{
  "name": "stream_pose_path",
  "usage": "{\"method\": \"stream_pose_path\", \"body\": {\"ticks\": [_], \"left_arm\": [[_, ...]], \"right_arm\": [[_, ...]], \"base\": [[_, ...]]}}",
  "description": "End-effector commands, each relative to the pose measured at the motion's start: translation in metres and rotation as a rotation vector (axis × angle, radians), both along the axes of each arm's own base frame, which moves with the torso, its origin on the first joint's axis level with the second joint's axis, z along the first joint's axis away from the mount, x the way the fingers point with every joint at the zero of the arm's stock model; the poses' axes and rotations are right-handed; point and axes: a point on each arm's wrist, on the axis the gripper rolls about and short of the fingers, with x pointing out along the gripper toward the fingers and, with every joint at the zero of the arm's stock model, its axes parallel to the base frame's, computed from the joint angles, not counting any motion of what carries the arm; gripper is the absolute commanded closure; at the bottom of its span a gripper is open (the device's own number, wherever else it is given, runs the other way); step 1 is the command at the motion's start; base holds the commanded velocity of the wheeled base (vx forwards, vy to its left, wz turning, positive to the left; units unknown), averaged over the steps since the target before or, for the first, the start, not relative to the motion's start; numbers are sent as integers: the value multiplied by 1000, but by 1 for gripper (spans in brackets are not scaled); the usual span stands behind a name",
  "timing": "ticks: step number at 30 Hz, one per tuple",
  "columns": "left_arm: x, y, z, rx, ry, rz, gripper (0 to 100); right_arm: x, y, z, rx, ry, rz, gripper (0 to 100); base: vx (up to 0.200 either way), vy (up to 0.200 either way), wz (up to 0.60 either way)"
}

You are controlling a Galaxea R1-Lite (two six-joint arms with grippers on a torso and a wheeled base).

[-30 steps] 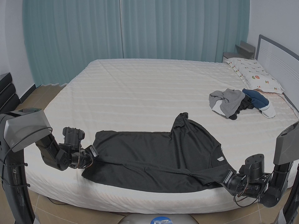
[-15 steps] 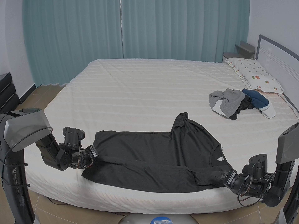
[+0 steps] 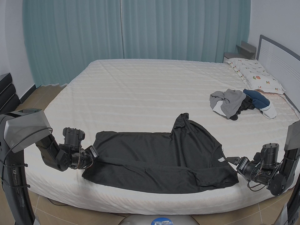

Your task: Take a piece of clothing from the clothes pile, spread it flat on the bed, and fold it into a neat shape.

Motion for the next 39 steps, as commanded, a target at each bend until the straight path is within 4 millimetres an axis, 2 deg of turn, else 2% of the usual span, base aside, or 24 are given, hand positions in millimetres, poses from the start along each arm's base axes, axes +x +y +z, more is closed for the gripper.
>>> {"method": "stream_pose_path", "body": {"ticks": [1, 12, 26, 27, 39], "left_arm": [[0, 0, 0, 0, -1, 2, 100], [0, 0, 0, 0, -1, 2, 100], [0, 0, 0, 0, -1, 2, 100], [0, 0, 0, 0, 1, 2, 100], [0, 4, 2, -1, -4, 11, 100]], "right_arm": [[16, -5, -14, -5, 15, 1, 0], [41, -2, -36, -28, 25, 34, 0], [44, -2, -46, -112, 20, 88, 0], [43, -2, -47, -115, 22, 90, 100], [42, -4, -44, -159, -8, 104, 100]], "base": [[0, 0, 0], [0, 0, 0], [0, 0, 0], [0, 0, 0], [0, 0, 0]]}}
